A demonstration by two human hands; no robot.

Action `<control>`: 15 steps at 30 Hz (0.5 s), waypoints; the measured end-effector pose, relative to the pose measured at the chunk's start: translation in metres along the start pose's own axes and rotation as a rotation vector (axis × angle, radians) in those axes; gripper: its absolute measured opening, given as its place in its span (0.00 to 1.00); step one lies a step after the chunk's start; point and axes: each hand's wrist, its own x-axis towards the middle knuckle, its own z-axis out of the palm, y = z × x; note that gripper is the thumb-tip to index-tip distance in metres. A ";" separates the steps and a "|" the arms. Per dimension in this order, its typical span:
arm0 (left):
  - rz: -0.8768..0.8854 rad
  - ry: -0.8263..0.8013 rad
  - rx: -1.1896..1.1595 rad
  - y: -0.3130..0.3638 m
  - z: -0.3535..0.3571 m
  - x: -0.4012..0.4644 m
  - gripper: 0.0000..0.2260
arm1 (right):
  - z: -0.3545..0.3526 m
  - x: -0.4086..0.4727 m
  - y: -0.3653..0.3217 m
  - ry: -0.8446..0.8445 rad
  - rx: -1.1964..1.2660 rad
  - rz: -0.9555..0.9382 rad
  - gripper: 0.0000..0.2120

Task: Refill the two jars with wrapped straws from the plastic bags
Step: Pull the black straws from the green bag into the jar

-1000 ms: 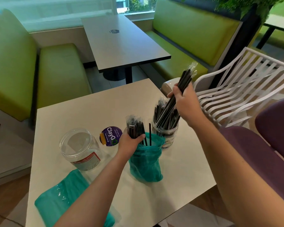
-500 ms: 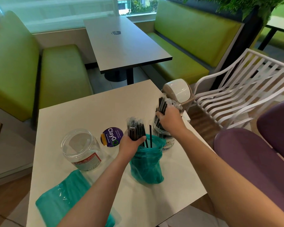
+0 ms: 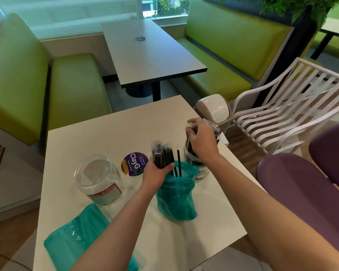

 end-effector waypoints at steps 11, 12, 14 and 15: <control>-0.015 0.010 -0.005 -0.001 -0.003 0.002 0.22 | 0.001 -0.025 0.008 0.011 -0.040 -0.119 0.22; -0.017 0.013 -0.006 -0.001 -0.004 0.003 0.23 | -0.001 -0.029 0.006 0.044 -0.024 -0.144 0.20; -0.019 0.021 -0.011 -0.002 -0.005 0.004 0.24 | -0.002 -0.039 0.004 0.065 0.013 -0.154 0.13; -0.016 0.023 -0.010 -0.003 -0.005 0.004 0.24 | 0.000 -0.045 0.004 0.040 0.030 -0.134 0.10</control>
